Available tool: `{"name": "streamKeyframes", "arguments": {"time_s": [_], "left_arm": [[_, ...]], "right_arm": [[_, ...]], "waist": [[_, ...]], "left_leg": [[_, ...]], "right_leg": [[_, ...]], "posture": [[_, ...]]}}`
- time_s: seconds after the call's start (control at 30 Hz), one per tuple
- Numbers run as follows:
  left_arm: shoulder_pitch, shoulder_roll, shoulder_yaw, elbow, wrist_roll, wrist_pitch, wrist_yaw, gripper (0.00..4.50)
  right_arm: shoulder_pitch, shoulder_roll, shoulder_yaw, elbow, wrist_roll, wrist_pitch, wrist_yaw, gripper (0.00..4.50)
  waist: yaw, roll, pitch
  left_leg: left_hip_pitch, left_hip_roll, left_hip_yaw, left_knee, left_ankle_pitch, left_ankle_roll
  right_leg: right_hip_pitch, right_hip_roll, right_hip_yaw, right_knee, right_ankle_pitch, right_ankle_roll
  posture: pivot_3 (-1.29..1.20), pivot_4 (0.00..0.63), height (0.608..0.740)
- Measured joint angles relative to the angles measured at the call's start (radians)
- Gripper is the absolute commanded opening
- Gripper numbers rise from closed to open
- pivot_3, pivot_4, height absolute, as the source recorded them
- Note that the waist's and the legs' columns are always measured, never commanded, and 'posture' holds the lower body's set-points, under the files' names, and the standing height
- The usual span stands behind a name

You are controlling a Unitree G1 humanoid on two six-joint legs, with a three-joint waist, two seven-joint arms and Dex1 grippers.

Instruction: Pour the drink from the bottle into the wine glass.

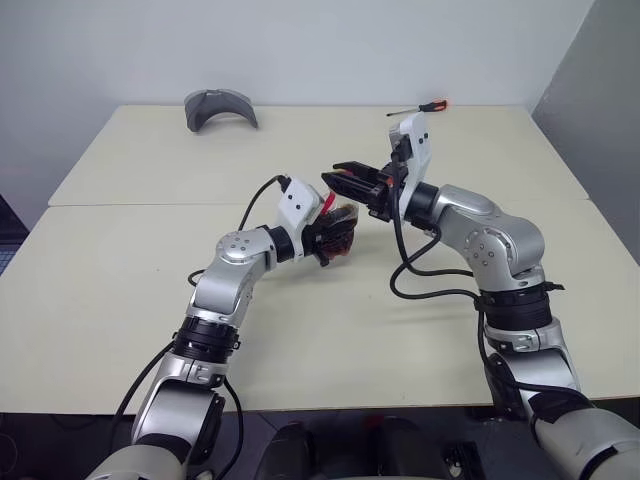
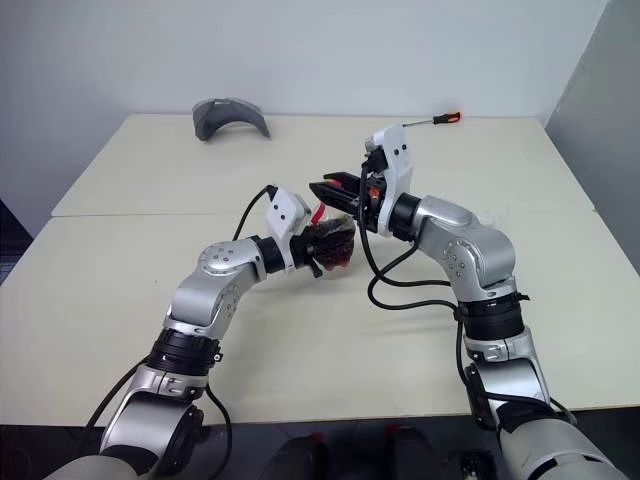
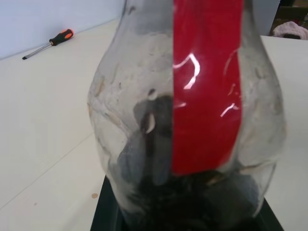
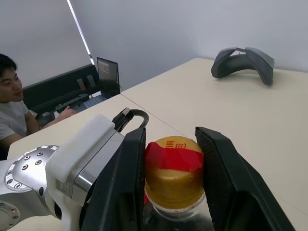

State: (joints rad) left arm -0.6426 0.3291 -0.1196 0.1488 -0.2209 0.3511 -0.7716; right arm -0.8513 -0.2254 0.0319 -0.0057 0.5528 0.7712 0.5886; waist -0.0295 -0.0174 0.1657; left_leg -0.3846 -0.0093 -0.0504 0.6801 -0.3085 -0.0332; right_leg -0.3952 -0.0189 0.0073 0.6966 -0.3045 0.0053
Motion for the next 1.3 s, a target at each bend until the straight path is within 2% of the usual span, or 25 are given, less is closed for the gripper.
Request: {"name": "streamKeyframes", "arguments": {"time_s": [0.2, 0.4, 0.73, 0.77, 0.9, 1.03, 1.17, 1.3], "left_arm": [[0.044, 0.023, 0.023, -0.115, -0.039, 0.078, -0.002, 0.90], [0.101, 0.112, 0.087, -0.387, -0.197, 0.266, -0.045, 0.90], [0.170, 0.234, 0.149, -0.611, -0.401, 0.451, -0.084, 0.88], [0.175, 0.239, 0.149, -0.613, -0.405, 0.452, -0.084, 0.88], [0.173, 0.228, 0.141, -0.610, -0.408, 0.452, -0.061, 0.88], [0.160, 0.220, 0.138, -0.597, -0.401, 0.445, -0.026, 0.87], [0.167, 0.255, 0.146, -0.557, -0.378, 0.425, -0.022, 0.87], [0.171, 0.254, 0.146, -0.523, -0.353, 0.401, -0.014, 0.87]], "right_arm": [[-0.012, 0.002, -0.001, 0.000, 0.019, -0.002, 0.052, 1.28], [-0.066, -0.032, 0.001, -0.019, 0.096, -0.013, 0.273, 1.28], [-0.157, -0.079, 0.038, 0.016, 0.159, 0.068, 0.547, 1.28], [-0.157, -0.079, 0.041, 0.023, 0.159, 0.068, 0.554, 1.84], [-0.175, -0.051, 0.044, 0.054, 0.164, 0.073, 0.559, 2.95], [-0.165, -0.068, 0.045, 0.031, 0.139, 0.051, 0.508, 4.41], [-0.081, -0.152, -0.013, -0.058, 0.143, 0.086, 0.429, 4.50], [-0.064, -0.156, -0.053, -0.124, 0.125, 0.087, 0.285, 4.50]], "waist": [[-0.002, 0.000, 0.000], [-0.003, 0.000, 0.000], [-0.003, 0.001, 0.001], [-0.002, 0.001, 0.001], [-0.002, 0.001, 0.001], [0.000, 0.001, 0.001], [0.003, 0.001, 0.001], [-0.005, 0.001, 0.001]], "left_leg": [[-0.001, 0.000, 0.000, 0.000, 0.000, 0.000], [-0.002, 0.000, 0.000, 0.000, 0.000, 0.001], [-0.001, 0.000, 0.000, 0.000, -0.001, 0.002], [-0.001, 0.000, 0.000, 0.000, -0.001, 0.002], [-0.001, 0.000, 0.000, 0.000, -0.001, 0.002], [-0.001, 0.000, 0.000, 0.000, 0.000, 0.001], [-0.002, 0.000, 0.000, 0.000, 0.000, 0.001], [-0.001, 0.001, 0.000, 0.000, 0.000, 0.001]], "right_leg": [[-0.001, 0.000, 0.000, 0.000, 0.000, 0.000], [-0.002, 0.000, 0.000, 0.000, 0.000, 0.000], [-0.001, 0.000, 0.000, 0.000, 0.000, 0.000], [-0.001, 0.000, 0.000, 0.000, 0.000, 0.000], [-0.001, 0.000, 0.000, 0.000, 0.000, 0.000], [-0.001, 0.000, 0.000, -0.001, 0.000, 0.000], [-0.001, 0.000, 0.000, -0.001, 0.000, 0.000], [-0.002, 0.001, 0.001, 0.000, 0.000, 0.000]], "posture": [[0.00, 0.150, 0.740], [0.00, 0.150, 0.740], [0.00, 0.150, 0.740], [0.00, 0.150, 0.740], [0.00, 0.150, 0.740], [0.00, 0.150, 0.740], [0.00, 0.150, 0.740], [0.00, 0.150, 0.740]]}}
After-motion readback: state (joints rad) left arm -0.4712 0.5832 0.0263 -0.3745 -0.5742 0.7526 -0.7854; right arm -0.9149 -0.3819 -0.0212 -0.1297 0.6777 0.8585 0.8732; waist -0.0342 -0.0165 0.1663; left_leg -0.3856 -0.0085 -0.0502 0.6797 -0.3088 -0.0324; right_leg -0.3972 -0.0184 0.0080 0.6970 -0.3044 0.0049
